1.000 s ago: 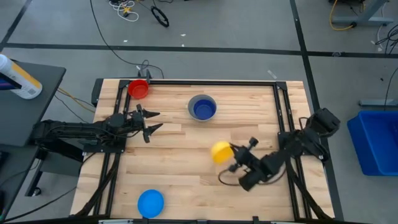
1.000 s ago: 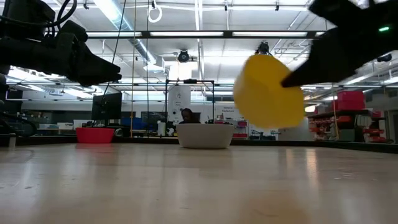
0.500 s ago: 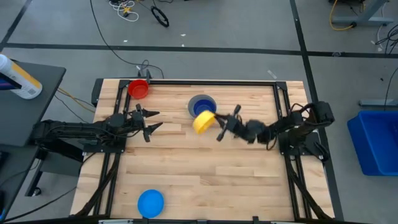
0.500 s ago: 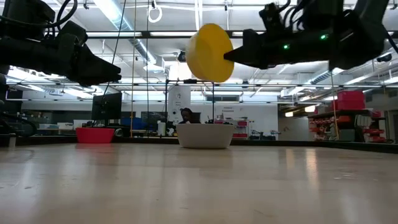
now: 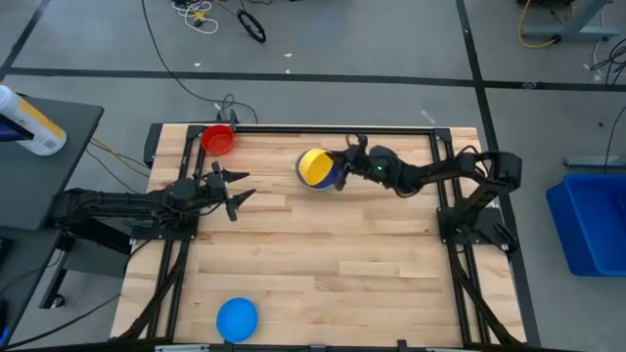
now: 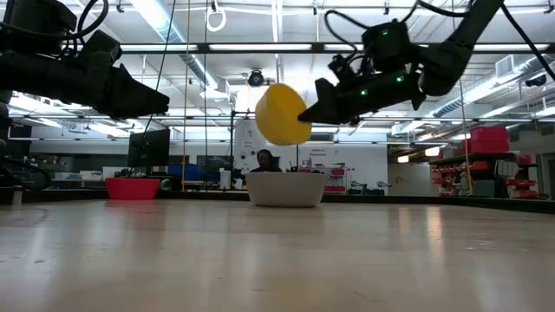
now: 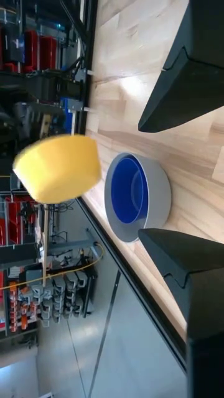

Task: Nest bowls inside each other
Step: Stack the yellow bowl on top of the blue bowl

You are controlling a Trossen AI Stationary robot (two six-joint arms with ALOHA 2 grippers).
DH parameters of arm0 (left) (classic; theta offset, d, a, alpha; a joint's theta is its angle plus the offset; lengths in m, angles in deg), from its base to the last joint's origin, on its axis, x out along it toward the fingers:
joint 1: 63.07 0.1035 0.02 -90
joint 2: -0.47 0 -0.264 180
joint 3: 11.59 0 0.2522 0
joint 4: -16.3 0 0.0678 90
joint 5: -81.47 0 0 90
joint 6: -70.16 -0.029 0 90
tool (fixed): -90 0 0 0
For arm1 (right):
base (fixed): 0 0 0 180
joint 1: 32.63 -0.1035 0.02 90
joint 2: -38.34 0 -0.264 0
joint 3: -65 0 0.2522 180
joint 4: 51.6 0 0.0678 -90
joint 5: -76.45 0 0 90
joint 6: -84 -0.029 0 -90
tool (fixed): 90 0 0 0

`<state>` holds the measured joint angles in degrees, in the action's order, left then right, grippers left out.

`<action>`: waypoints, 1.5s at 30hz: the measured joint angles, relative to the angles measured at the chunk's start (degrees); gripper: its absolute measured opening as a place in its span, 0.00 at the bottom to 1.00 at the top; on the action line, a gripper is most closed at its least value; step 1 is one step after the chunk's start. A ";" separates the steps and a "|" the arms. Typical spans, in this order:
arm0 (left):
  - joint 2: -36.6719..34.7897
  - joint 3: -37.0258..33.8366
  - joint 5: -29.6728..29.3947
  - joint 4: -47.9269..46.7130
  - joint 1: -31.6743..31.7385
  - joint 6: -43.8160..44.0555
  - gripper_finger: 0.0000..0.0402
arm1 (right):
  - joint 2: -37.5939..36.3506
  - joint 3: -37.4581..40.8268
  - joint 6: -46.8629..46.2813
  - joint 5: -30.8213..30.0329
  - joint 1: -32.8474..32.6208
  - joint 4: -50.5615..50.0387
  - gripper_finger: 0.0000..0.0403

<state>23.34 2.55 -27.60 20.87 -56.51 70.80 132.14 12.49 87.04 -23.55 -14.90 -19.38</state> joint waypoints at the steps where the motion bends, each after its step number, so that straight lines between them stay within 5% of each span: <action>1: 0.00 -0.01 0.00 0.00 0.02 -0.02 0.68 | 0.00 -0.96 -0.44 0.06 0.31 -2.67 0.00; 12: 0.00 -0.01 0.00 0.00 0.01 0.16 0.68 | 0.02 -12.09 -2.84 0.53 4.08 -29.83 0.00; 25: 0.00 0.01 -0.06 0.02 0.00 0.16 0.68 | 0.79 -13.41 -6.70 8.74 8.52 -39.36 0.00; 42: 0.00 -0.01 -0.42 -0.08 0.00 0.14 0.68 | 9.23 -23.07 -7.11 8.43 8.33 -50.17 0.08; 45: 0.00 -0.01 -0.44 -0.48 0.00 0.14 0.68 | 9.22 -25.01 -5.94 6.64 8.03 -56.14 0.02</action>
<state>23.34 2.53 -28.04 20.38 -56.51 70.93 141.36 -12.52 81.10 -16.91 -6.87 -75.53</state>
